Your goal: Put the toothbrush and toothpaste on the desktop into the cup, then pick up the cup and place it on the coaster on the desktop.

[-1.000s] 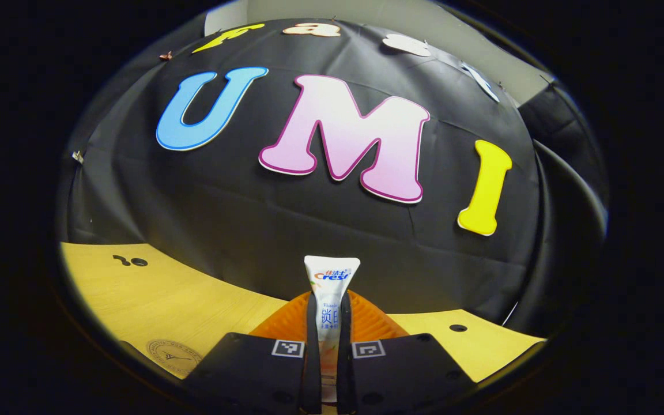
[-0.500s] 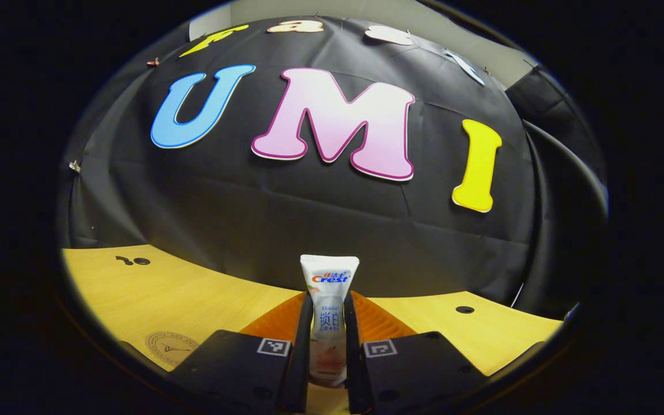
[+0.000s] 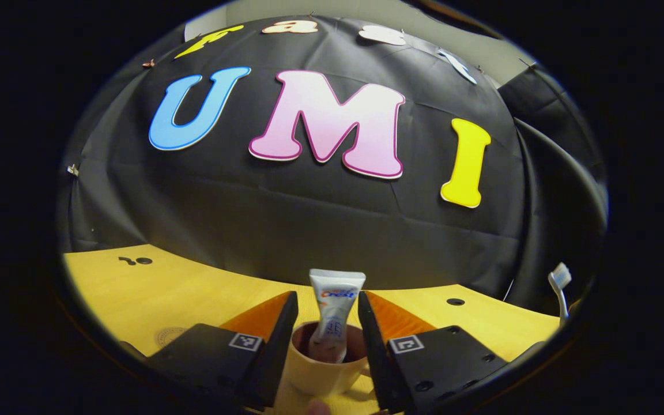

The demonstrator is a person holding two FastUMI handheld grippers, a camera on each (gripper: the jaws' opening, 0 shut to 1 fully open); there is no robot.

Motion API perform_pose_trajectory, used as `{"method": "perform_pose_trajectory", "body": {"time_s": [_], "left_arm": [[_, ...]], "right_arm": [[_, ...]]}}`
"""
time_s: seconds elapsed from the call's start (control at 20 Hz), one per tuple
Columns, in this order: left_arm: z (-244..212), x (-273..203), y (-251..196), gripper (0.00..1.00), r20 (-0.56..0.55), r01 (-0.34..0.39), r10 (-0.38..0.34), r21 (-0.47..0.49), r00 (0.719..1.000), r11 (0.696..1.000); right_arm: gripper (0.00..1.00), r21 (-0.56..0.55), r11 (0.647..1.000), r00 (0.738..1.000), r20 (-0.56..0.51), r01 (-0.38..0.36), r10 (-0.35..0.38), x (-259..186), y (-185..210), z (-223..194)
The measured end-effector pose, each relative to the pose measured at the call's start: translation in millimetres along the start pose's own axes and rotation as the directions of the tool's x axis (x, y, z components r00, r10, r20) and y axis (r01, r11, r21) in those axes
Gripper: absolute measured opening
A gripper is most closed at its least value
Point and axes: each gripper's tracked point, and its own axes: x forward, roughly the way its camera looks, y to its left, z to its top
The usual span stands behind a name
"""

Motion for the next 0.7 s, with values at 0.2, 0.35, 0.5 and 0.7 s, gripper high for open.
{"method": "perform_pose_trajectory", "body": {"time_s": [0.2, 0.35, 0.5, 0.7], "left_arm": [[12.1, -24.6, 23.2, 0.84, -0.008, -0.048, 0.048, 0.008, 0.999, 0.999], [11.4, -59.5, 49.7, 0.85, -0.055, -0.089, 0.089, -0.004, 0.995, 0.996], [-4.3, -101.2, 82.6, 0.85, -0.13, -0.154, 0.149, -0.032, 0.98, 0.987], [-18.9, -147.5, 121.5, 0.85, -0.2, -0.245, 0.231, -0.047, 0.952, 0.968]], "right_arm": [[0.05, -0.018, 0.997, 0.991, 0.112, -0.069, 0.071, 30.6, 25.5, 42.2], [0.04, -0.034, 0.989, 0.971, 0.192, -0.141, 0.145, 59.6, 50.2, 69.5], [0.04, -0.061, 0.978, 0.944, 0.256, -0.2, 0.209, 88.9, 70.2, 88.2], [0.04, -0.141, 0.94, 0.89, 0.306, -0.31, 0.339, 122.6, 104.6, 101.2]]}}
